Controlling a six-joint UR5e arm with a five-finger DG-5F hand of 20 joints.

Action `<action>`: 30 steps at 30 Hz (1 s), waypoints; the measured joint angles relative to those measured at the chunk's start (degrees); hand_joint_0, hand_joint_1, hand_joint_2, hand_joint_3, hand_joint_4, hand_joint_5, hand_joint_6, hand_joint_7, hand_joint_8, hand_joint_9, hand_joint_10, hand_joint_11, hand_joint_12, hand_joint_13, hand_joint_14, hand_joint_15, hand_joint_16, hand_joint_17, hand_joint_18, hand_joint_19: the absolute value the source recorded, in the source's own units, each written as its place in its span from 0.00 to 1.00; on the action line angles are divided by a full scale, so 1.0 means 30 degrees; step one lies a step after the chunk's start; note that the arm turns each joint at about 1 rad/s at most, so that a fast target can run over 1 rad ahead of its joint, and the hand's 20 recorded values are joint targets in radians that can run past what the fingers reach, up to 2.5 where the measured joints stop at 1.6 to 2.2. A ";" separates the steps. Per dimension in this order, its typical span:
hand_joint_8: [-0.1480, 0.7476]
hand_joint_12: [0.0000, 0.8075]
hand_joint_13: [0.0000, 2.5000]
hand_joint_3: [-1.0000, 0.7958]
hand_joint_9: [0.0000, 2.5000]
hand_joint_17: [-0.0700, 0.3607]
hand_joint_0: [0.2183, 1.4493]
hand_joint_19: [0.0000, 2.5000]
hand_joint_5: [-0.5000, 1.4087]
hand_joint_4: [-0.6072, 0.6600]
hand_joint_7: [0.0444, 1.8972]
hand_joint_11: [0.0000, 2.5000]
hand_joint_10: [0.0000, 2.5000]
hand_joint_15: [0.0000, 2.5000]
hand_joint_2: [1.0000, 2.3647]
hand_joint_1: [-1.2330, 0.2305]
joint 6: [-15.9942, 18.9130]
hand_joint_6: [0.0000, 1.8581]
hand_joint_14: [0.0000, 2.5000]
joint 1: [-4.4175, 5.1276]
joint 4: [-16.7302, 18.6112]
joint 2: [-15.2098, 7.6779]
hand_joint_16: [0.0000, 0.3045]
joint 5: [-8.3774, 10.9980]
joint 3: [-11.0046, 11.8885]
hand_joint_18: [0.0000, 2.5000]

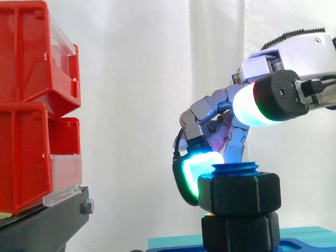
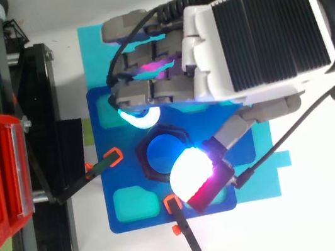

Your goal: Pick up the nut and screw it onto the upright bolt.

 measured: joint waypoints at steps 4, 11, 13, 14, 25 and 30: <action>0.46 0.26 0.34 0.28 0.49 0.29 0.21 0.01 0.29 0.57 0.67 0.00 0.00 0.00 0.00 0.76 -0.0016 0.33 0.00 -0.0220 0.0017 -0.0007 0.08 -0.0362 0.0000 0.22; 0.47 0.29 0.33 0.28 0.47 0.31 0.20 0.00 0.28 0.63 0.72 0.00 0.00 0.00 0.00 0.77 -0.0029 0.27 0.00 -0.0600 0.0014 0.0008 0.09 -0.0936 0.0096 0.20; 0.47 0.30 0.32 0.28 0.46 0.31 0.20 0.00 0.27 0.66 0.67 0.00 0.00 0.00 0.00 0.77 -0.0029 0.27 0.00 -0.0675 -0.0009 0.0010 0.09 -0.1100 0.0253 0.19; 0.47 0.30 0.31 0.28 0.45 0.32 0.20 0.00 0.26 0.67 0.64 0.00 0.00 0.00 0.00 0.77 -0.0030 0.27 0.00 -0.0724 -0.0048 0.0012 0.10 -0.1208 0.0422 0.19; 0.46 0.32 0.28 0.28 0.40 0.34 0.20 0.00 0.22 0.66 0.38 0.00 0.00 0.00 0.00 0.78 -0.0180 0.27 0.00 -0.0894 -0.0702 0.0012 0.11 -0.1555 0.1909 0.16; 0.44 0.34 0.25 0.28 0.36 0.35 0.20 0.00 0.21 0.65 0.34 0.00 0.00 0.00 0.00 0.79 -0.0227 0.27 0.00 -0.0828 -0.0620 -0.0001 0.12 -0.1538 0.2099 0.12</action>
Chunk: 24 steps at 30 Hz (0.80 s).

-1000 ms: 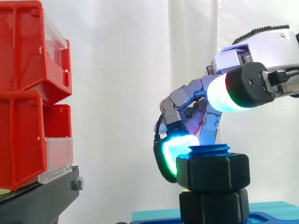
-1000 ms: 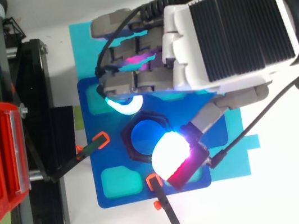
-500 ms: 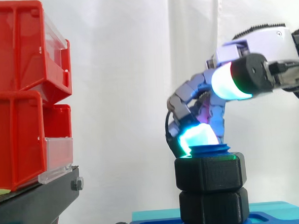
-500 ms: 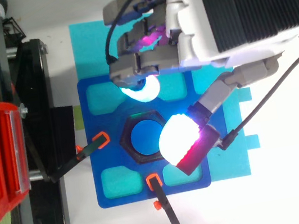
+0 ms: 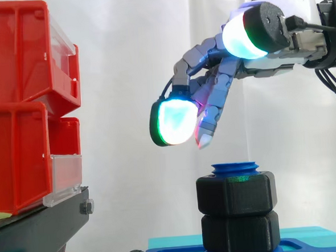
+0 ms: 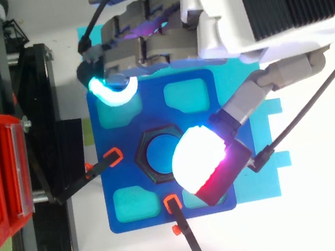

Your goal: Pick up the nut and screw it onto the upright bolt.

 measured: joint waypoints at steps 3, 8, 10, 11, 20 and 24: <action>0.43 0.36 0.22 0.28 0.35 0.35 0.20 0.00 0.21 0.64 0.34 0.00 0.00 0.00 0.00 0.79 0.0000 0.27 0.00 0.0121 0.0196 -0.0006 0.11 0.0065 -0.0094 0.09; 0.43 0.38 0.19 0.28 0.32 0.35 0.19 0.00 0.21 0.65 0.35 0.00 0.00 0.00 0.00 0.80 0.0129 0.27 0.00 0.0525 0.0842 -0.0011 0.12 0.0636 -0.1226 0.06; 0.44 0.38 0.19 0.28 0.32 0.35 0.19 0.00 0.21 0.65 0.39 0.00 0.00 0.00 0.00 0.79 0.0293 0.27 0.00 0.0672 0.1084 -0.0011 0.12 0.0867 -0.1554 0.05; 0.45 0.39 0.19 0.28 0.31 0.35 0.19 0.00 0.21 0.66 0.40 0.00 0.00 0.00 0.00 0.79 0.0462 0.27 0.00 0.0766 0.1206 -0.0011 0.12 0.0979 -0.1688 0.05; 0.45 0.39 0.18 0.28 0.31 0.35 0.19 0.00 0.22 0.66 0.42 0.00 0.00 0.00 0.00 0.79 0.1659 0.27 0.00 0.1177 0.0864 0.0001 0.12 0.1101 -0.1887 0.04; 0.45 0.39 0.18 0.28 0.30 0.35 0.20 0.00 0.22 0.67 0.45 0.00 0.00 0.00 0.00 0.78 0.1980 0.27 0.00 0.1250 0.0356 -0.0001 0.12 0.1023 -0.1888 0.04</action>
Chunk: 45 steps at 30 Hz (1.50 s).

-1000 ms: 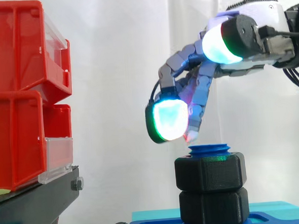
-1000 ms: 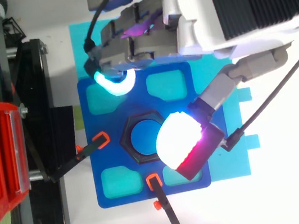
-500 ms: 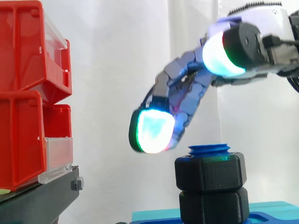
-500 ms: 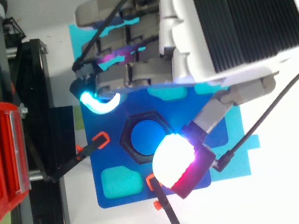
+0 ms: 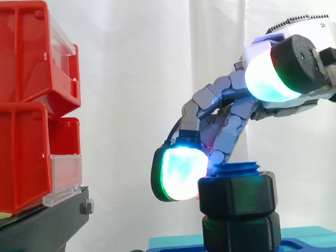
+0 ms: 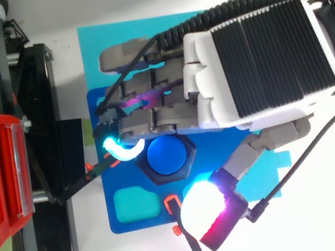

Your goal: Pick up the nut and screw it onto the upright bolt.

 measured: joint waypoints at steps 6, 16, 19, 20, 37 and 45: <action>0.46 0.39 0.19 0.28 0.31 0.34 0.20 0.00 0.23 0.69 0.51 0.00 0.00 0.00 0.00 0.77 0.0130 0.27 0.00 0.0035 -0.0192 0.0008 0.11 -0.0158 -0.0007 0.04; 0.46 0.38 0.20 0.28 0.32 0.34 0.21 0.00 0.24 0.69 0.58 0.00 0.00 0.00 0.00 0.75 0.0152 0.27 0.00 -0.0044 -0.0140 0.0002 0.11 -0.0196 -0.0012 0.06; 0.47 0.38 0.20 0.28 0.33 0.34 0.21 0.00 0.24 0.68 0.62 0.00 0.00 0.00 0.00 0.73 0.0147 0.27 0.00 -0.0126 -0.0124 -0.0001 0.11 -0.0196 -0.0011 0.06; 0.46 0.38 0.20 0.28 0.33 0.34 0.21 0.00 0.24 0.68 0.62 0.00 0.00 0.00 0.00 0.73 0.0141 0.27 0.00 -0.0166 -0.0132 0.0000 0.11 -0.0196 -0.0010 0.06; 0.49 0.34 0.25 0.28 0.41 0.32 0.22 0.00 0.26 0.64 0.73 0.00 0.00 0.00 0.00 0.71 -0.0158 0.31 0.00 -0.1080 -0.0566 0.0011 0.10 -0.1068 -0.0008 0.10; 0.48 0.35 0.25 0.28 0.41 0.32 0.22 0.00 0.26 0.68 0.73 0.00 0.00 0.00 0.00 0.72 -0.0156 0.27 0.00 -0.1649 -0.0788 0.0015 0.10 -0.1407 0.0719 0.11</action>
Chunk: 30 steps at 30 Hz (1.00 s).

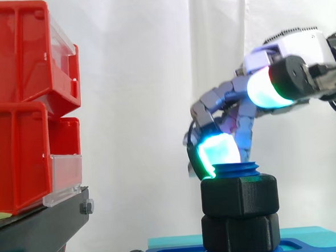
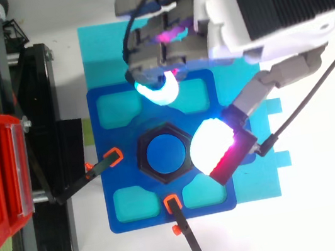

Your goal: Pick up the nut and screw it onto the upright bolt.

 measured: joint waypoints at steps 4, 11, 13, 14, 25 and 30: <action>0.48 0.35 0.25 0.28 0.41 0.33 0.22 0.00 0.25 0.68 0.63 0.00 0.00 0.00 0.00 0.72 -0.0011 0.27 0.00 -0.0157 -0.0821 0.0001 0.10 -0.0062 0.0919 0.10; 0.46 0.36 0.23 0.28 0.39 0.33 0.22 0.00 0.22 0.70 0.42 0.00 0.00 0.00 0.00 0.73 -0.0015 0.27 0.00 -0.0332 -0.1904 0.0000 0.11 -0.0117 0.2302 0.09; 0.46 0.36 0.23 0.28 0.39 0.33 0.22 0.00 0.22 0.70 0.40 0.00 0.00 0.00 0.00 0.73 -0.0021 0.27 0.00 -0.0293 -0.1922 0.0001 0.11 -0.0116 0.2326 0.09; 0.46 0.36 0.23 0.28 0.39 0.33 0.22 0.00 0.22 0.70 0.39 0.00 0.00 0.00 0.00 0.73 -0.0022 0.27 0.00 -0.0249 -0.1905 -0.0004 0.11 -0.0115 0.2207 0.09; 0.45 0.36 0.22 0.28 0.37 0.34 0.22 0.00 0.22 0.70 0.36 0.00 0.00 0.00 0.00 0.73 0.0809 0.27 0.00 0.0458 0.0748 -0.0017 0.11 0.0031 0.0423 0.08; 0.45 0.36 0.22 0.28 0.38 0.34 0.22 0.00 0.22 0.70 0.36 0.00 0.00 0.00 0.00 0.73 0.0858 0.27 0.00 0.0706 0.1224 -0.0022 0.11 0.0056 0.0165 0.08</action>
